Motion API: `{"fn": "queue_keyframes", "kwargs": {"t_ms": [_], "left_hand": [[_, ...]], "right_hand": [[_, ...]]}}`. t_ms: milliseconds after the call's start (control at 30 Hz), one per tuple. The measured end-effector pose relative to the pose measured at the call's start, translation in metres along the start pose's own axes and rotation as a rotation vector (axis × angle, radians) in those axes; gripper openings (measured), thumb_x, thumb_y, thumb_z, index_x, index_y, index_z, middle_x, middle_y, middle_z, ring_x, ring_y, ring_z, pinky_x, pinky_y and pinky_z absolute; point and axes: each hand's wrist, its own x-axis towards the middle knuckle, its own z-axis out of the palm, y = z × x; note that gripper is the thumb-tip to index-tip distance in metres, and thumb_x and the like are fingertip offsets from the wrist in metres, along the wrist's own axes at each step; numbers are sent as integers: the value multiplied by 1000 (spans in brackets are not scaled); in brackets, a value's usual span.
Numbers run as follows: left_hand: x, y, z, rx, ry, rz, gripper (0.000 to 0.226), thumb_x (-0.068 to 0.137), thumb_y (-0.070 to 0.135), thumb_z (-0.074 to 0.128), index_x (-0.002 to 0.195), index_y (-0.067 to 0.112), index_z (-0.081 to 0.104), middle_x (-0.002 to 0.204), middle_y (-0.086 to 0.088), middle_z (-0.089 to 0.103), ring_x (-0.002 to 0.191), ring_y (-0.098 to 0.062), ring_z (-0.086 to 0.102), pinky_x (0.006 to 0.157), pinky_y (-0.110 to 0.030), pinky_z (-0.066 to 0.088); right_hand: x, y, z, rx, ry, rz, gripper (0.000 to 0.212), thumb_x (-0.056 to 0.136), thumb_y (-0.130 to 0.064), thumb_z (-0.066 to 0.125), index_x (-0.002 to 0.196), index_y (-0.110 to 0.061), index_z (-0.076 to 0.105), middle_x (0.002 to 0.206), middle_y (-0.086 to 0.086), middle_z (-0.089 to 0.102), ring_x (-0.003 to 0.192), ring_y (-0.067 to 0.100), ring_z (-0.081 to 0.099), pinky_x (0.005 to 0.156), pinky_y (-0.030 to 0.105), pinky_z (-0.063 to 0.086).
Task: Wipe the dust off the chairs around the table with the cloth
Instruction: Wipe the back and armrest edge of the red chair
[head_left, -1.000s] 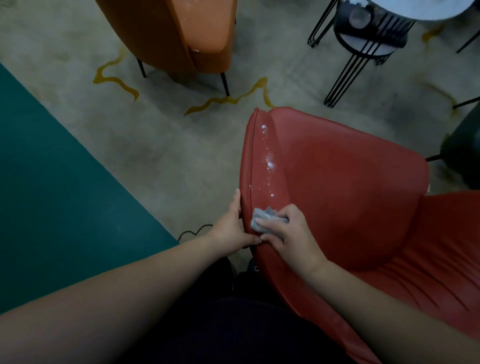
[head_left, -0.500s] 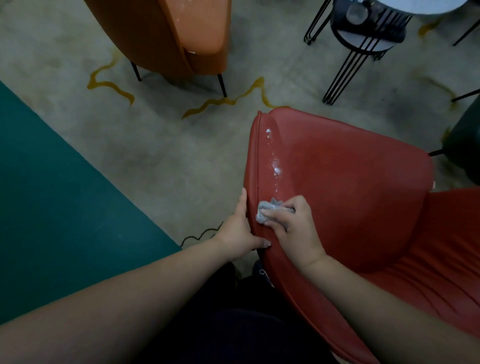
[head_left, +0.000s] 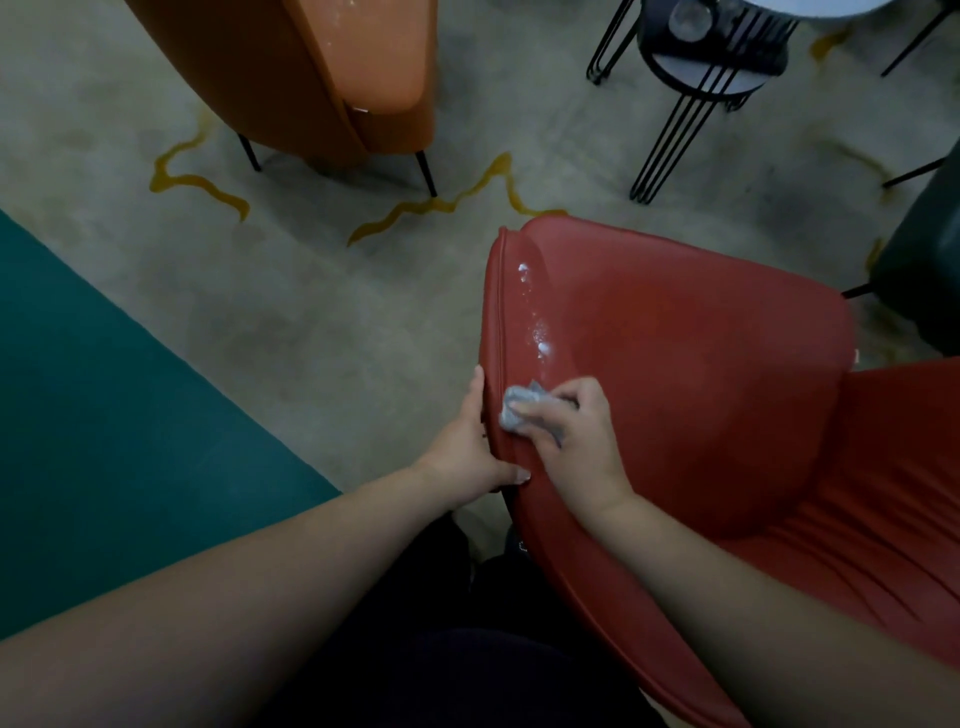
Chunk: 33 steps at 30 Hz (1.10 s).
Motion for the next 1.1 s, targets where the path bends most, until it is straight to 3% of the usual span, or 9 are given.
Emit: {"fn": "queue_keyframes", "kwargs": {"t_ms": [100,200,367,500,667,767,833,900,1100], "left_hand": [[2,-1,1,-22,-1,6,131,69,-8,79,150,30,-16,100,22,48,88,-11,67,71,-24,57],[6,4,-4,6,2,14,129,69,-5,80,151,31,-14,112,19,48,88,-13,67,77,-25,57],[17,20,-24,109,-5,51,131,69,2,82,150,36,-15,143,8,38,110,-30,62,93,-47,52],[27,29,-32,184,-34,46,133,67,7,85,150,33,-16,154,4,31,115,-29,59,94,-43,52],[28,28,-32,190,-56,52,133,68,6,84,150,33,-16,156,6,25,119,-30,57,97,-45,50],[31,27,-31,194,-48,64,133,68,5,84,149,35,-17,153,5,30,115,-25,60,96,-44,50],[35,25,-28,211,-30,69,133,69,5,84,150,32,-17,150,4,34,118,-18,56,98,-42,49],[37,24,-25,237,4,78,132,67,6,85,151,27,-15,151,3,35,124,-8,44,103,-38,45],[41,22,-21,280,69,50,134,63,9,88,152,25,-11,148,1,40,131,-12,42,98,-17,35]], "right_hand": [[43,-6,8,45,40,73,24,75,-3,77,95,-15,76,98,7,41,98,32,50,91,32,44],[43,-6,9,67,53,78,27,77,-3,75,100,-17,75,99,5,41,99,32,50,92,34,45],[4,-2,7,71,41,53,27,74,-1,77,95,-18,76,98,2,44,95,26,50,88,26,41],[48,-10,14,38,61,87,21,75,-6,77,92,-18,77,98,4,44,97,29,47,87,19,33],[47,-7,15,87,82,99,26,78,-5,74,101,-18,75,100,4,44,99,24,50,92,21,39],[36,0,10,183,302,220,35,84,-9,68,111,-32,67,99,-9,39,95,15,50,93,11,38],[51,5,11,263,389,364,34,90,-16,63,117,-36,63,102,-11,38,96,20,56,95,25,47],[72,6,18,268,290,394,31,93,-21,60,123,-29,63,107,-4,39,101,26,56,96,40,48],[60,8,27,131,189,172,34,94,-19,60,127,-28,61,107,4,41,103,28,48,96,31,42]]}}
